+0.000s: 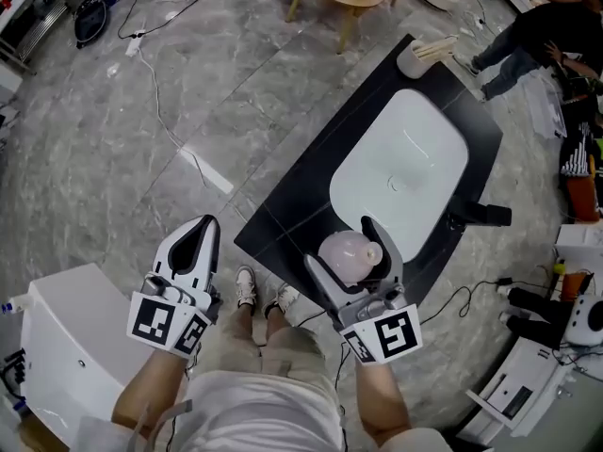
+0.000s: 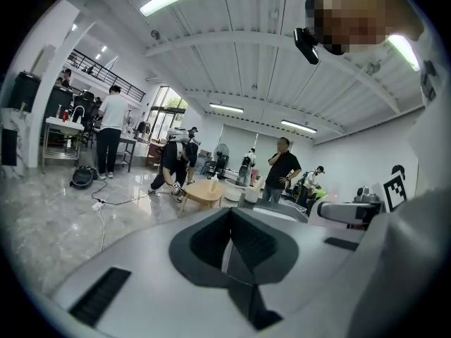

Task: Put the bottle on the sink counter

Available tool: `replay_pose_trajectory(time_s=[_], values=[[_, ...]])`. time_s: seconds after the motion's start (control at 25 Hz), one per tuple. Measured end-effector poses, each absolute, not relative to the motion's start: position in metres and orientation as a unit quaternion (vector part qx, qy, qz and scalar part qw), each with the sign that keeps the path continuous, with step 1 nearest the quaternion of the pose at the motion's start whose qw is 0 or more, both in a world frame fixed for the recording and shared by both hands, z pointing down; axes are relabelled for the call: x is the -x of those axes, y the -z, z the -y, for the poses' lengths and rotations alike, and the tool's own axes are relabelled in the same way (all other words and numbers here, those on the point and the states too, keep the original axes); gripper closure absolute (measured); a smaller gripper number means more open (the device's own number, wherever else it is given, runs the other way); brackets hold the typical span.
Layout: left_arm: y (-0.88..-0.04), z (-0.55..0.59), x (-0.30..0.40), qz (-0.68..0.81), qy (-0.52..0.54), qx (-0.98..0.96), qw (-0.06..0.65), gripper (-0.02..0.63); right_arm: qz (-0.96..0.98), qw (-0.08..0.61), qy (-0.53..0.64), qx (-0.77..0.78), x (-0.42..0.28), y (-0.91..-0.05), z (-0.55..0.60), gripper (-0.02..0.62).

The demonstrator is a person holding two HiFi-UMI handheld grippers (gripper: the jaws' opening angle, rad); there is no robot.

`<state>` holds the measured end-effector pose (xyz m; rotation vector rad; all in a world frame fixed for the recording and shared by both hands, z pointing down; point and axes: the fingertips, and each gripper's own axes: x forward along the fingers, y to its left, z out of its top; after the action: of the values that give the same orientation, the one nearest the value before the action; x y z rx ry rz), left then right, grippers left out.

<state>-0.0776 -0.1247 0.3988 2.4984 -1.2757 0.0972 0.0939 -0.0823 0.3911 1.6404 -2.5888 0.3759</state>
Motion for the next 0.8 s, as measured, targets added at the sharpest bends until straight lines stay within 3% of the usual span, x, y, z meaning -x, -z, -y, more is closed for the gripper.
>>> replay_pose_trajectory(time_s=[0.8], values=[[-0.435, 0.137, 0.088, 0.468, -0.06, -0.866, 0.166, 0.592, 0.842, 0.09, -0.112, -0.52, -0.062, -0.5, 0.138, 0.178]])
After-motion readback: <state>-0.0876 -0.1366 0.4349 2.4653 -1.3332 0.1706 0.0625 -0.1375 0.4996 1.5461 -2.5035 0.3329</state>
